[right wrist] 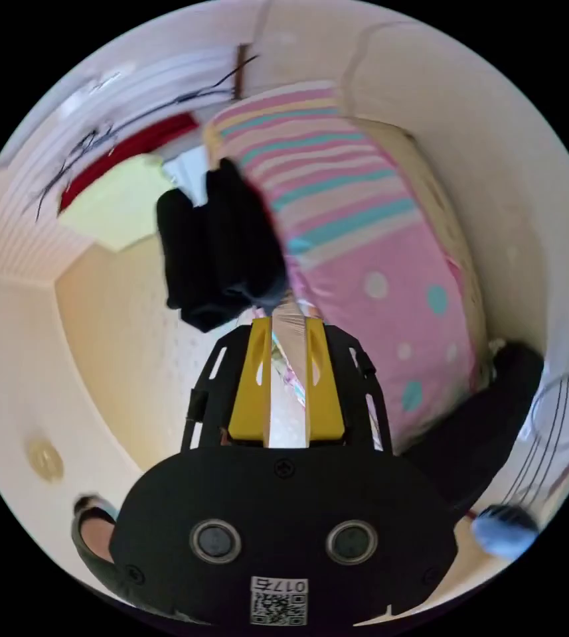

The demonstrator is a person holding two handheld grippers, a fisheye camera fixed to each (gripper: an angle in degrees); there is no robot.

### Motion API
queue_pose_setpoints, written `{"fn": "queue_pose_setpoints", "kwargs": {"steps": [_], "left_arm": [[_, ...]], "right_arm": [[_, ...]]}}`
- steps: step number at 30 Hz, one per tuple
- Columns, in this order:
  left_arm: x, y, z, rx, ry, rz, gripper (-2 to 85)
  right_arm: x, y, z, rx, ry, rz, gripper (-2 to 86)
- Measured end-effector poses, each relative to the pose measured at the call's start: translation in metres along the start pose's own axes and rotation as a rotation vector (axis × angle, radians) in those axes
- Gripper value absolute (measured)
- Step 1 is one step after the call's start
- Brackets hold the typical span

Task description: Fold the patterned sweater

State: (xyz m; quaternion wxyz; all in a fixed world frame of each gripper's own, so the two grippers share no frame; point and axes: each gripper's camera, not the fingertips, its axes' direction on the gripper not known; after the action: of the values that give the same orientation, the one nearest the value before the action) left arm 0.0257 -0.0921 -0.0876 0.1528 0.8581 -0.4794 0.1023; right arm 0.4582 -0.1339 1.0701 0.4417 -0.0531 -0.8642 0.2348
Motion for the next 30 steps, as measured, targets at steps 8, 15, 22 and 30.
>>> {"fn": "queue_pose_setpoints", "kwargs": {"steps": [8,15,22,30], "left_arm": [[-0.097,0.166,0.106,0.195,0.599,-0.233,6.9],[-0.072,0.192,0.03,0.207,0.448,-0.118,1.0],[0.027,0.175,0.012,-0.229,0.01,0.171,-0.5],[0.109,0.187,-0.035,-0.335,-0.246,0.401,-0.8]], "right_arm": [[0.103,0.084,0.084,0.03,-0.172,0.325,1.1],[0.011,0.078,0.316,-0.905,0.083,-0.028,0.6],[-0.013,0.154,0.401,-1.31,0.333,-0.219,0.8],[0.125,0.204,0.279,-1.032,0.237,0.079,0.9]]}}
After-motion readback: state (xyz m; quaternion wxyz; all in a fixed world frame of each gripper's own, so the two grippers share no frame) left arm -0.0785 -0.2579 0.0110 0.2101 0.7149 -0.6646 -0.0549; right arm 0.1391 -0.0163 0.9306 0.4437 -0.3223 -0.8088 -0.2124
